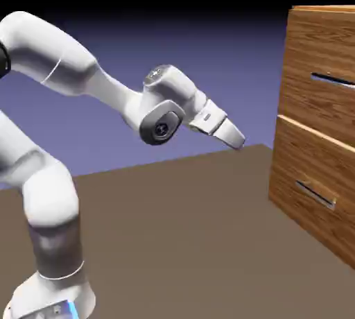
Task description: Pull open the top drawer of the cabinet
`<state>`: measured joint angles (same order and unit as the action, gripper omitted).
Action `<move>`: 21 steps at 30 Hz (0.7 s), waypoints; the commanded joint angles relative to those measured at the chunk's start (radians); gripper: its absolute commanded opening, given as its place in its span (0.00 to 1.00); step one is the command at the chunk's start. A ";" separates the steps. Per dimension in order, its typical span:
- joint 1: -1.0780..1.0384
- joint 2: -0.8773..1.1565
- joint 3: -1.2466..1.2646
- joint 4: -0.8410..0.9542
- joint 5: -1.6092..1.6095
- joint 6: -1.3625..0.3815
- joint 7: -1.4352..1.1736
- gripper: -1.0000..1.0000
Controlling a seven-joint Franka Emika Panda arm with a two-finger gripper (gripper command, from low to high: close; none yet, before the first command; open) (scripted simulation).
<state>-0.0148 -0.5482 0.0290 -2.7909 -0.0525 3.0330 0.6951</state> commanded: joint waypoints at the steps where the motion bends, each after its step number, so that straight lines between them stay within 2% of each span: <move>1: -0.022 0.018 0.024 0.016 -0.044 -0.003 -0.038 0.50; 21: -0.466 0.380 0.505 0.333 -0.913 -0.070 -0.799 0.50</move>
<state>-0.4811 -0.1681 0.5344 -2.4575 -0.9657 2.9631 -0.1036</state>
